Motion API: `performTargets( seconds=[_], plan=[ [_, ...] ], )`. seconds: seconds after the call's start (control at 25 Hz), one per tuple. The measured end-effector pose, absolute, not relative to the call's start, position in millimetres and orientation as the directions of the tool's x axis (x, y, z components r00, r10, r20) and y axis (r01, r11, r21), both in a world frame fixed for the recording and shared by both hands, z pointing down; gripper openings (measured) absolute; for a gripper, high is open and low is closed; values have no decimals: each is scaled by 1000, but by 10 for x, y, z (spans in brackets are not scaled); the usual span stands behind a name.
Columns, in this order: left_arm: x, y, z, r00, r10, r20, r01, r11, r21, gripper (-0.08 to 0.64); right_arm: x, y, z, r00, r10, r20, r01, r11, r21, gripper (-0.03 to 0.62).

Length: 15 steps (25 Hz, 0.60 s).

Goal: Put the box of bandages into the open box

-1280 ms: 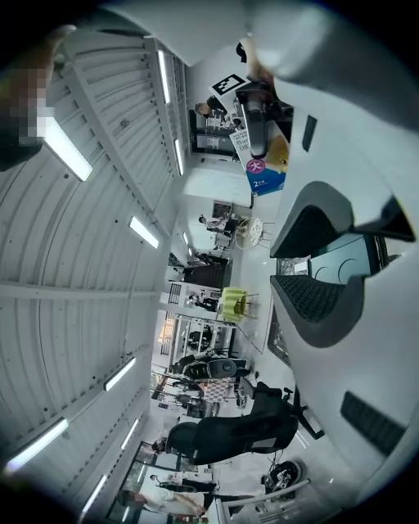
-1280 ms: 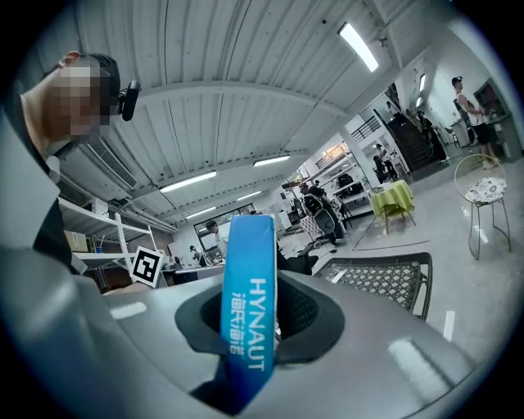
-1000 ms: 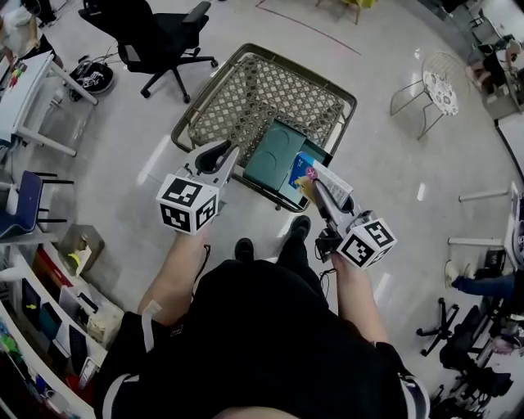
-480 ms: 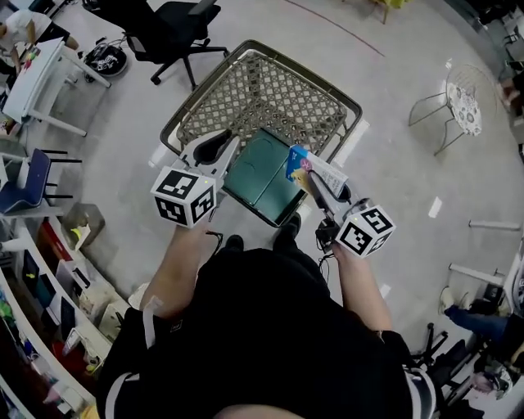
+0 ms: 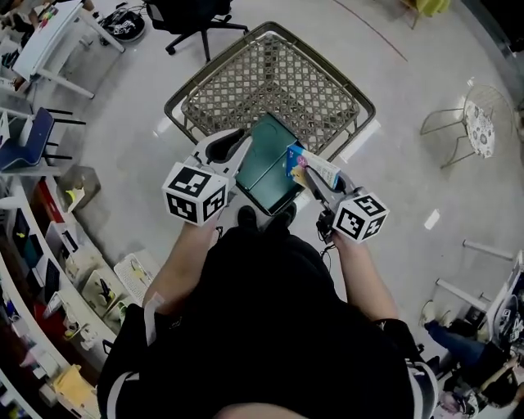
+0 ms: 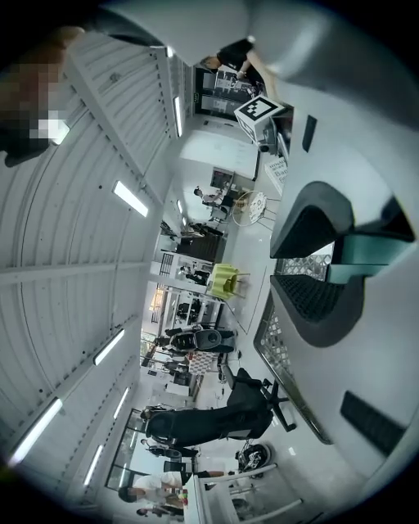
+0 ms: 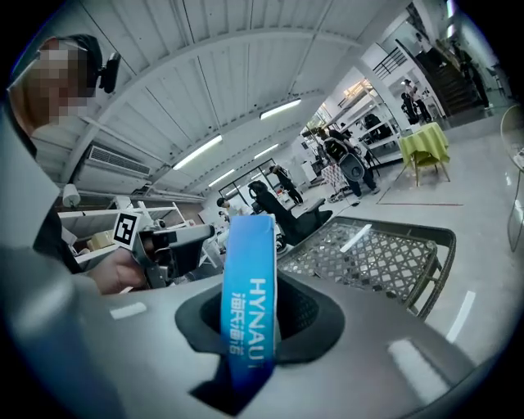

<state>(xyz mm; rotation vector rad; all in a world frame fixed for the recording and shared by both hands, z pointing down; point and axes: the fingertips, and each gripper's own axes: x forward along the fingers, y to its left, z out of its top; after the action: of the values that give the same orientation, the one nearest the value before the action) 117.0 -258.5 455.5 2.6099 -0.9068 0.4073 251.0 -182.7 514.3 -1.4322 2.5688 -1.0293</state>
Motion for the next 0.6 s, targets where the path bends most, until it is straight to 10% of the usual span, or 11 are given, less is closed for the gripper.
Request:
performTargets(
  seconds=[0.6],
  plan=[
    [813, -2243, 5017, 778, -470, 416, -607, -734, 305, 63, 2144, -1492, 6082, -562, -645, 518, -800, 264, -539, 86]
  ],
)
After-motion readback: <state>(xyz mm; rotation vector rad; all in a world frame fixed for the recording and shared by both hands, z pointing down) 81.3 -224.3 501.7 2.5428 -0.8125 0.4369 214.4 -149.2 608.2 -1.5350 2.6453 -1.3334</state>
